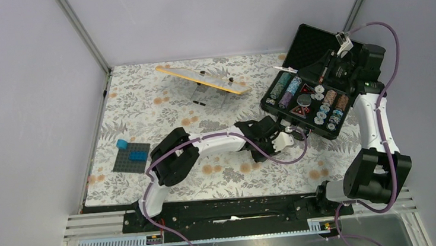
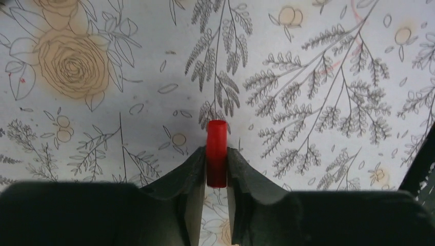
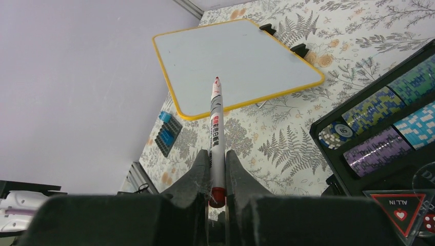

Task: Write a sentence on the whiteboard
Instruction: Place the pen cap at the center of the board, then pass from the right arm to the left

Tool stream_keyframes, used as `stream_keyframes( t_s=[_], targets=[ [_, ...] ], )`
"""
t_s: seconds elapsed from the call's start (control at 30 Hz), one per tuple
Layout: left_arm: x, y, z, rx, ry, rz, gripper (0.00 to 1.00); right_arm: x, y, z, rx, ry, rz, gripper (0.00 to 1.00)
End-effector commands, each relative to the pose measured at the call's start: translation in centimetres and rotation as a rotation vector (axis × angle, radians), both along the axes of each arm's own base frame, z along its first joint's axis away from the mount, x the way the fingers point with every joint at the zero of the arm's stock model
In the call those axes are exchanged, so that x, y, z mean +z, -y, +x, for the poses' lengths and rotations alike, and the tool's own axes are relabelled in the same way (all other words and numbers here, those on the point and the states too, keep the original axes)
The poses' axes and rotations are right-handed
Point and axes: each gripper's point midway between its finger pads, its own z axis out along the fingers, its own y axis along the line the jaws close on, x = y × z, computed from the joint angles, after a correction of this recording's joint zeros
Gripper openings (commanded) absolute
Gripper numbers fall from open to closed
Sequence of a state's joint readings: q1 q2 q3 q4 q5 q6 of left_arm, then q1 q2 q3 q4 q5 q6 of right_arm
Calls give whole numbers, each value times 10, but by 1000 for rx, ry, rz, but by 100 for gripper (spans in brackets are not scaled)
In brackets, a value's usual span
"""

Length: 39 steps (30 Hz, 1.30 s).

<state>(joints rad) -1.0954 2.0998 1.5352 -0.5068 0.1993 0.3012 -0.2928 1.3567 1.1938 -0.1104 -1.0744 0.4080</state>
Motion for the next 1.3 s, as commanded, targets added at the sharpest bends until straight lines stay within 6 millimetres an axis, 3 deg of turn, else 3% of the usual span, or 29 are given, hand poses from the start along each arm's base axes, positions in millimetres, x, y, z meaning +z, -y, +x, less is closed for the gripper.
stream_keyframes(
  t_s=[0.0,0.23,0.37,0.63,0.77,0.87,0.97,1.1,1.27],
  targets=[
    [7,18,7,19,13,-30,33,17,0,1,-11,69,2,0],
    [12,12,5,23,12,-17,52,15,-1,0,5,69,2,0],
    [43,10,0,21,-3,-44,60,10,-3,-2,18,56,11,0],
    [161,-22,-14,-48,47,-166,85,2,-12,-13,86,32,35,0],
    [236,-54,14,4,168,-282,94,-3,-36,-36,203,35,26,0],
    [275,-82,43,90,259,-342,95,-4,-66,-62,356,32,60,0],
    [288,-100,58,143,324,-339,95,-6,-98,-91,508,5,98,0],
    [286,-106,50,117,311,-338,95,-4,-126,-117,632,1,108,0],
    [280,-108,43,95,287,-333,89,1,-144,-139,738,-4,126,0]
  ],
)
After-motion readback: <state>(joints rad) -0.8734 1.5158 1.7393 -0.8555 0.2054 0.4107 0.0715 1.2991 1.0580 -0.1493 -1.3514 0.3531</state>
